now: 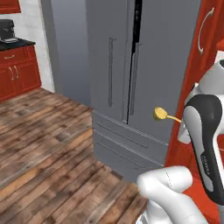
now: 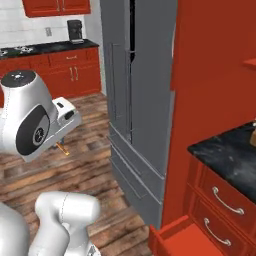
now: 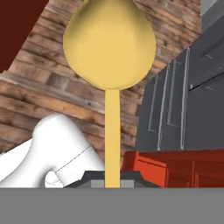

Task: Organize the utensils by type. Pick up the wooden spoons from the counter and place them in the open cabinet. Then pick up the metallic utensils from the counter and place them in the open drawer.

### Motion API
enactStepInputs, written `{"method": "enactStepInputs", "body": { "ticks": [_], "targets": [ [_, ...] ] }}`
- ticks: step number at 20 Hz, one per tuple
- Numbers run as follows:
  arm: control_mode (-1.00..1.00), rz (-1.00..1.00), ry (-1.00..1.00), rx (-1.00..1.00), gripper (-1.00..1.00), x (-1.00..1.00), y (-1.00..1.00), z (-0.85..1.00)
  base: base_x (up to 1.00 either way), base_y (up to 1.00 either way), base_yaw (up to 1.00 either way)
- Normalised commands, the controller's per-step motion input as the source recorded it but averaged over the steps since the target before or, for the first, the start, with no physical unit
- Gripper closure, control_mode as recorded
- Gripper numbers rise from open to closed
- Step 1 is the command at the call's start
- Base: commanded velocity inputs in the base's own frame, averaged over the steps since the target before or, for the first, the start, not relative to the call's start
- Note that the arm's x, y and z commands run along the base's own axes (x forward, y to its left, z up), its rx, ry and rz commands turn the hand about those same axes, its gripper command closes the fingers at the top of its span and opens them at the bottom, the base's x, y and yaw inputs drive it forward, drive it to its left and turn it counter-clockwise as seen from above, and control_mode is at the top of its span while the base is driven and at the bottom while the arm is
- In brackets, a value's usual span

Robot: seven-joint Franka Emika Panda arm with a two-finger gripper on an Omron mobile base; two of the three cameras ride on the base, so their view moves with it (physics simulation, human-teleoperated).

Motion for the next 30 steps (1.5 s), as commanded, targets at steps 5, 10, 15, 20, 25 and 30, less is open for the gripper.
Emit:
{"method": "enactStepInputs", "body": {
  "ticks": [5,10,15,20,25,30],
  "targets": [
    [1.0,0.0,0.0,0.0,1.0,0.0,0.0,0.0,-0.16,0.8,0.73],
    [1.0,0.0,0.0,0.0,1.0,0.0,0.0,0.0,-0.03,0.59,0.75],
    [1.0,0.0,0.0,0.0,1.0,0.0,0.0,0.0,0.01,-0.03,0.65],
    [1.0,0.0,0.0,0.0,1.0,0.0,0.0,0.0,-0.03,-0.68,0.55],
    [1.0,0.0,0.0,0.0,1.0,0.0,0.0,0.0,-0.09,-0.36,0.8],
    [1.0,0.0,0.0,0.0,1.0,0.0,0.0,0.0,-0.38,-0.29,0.8]
  ]
}}
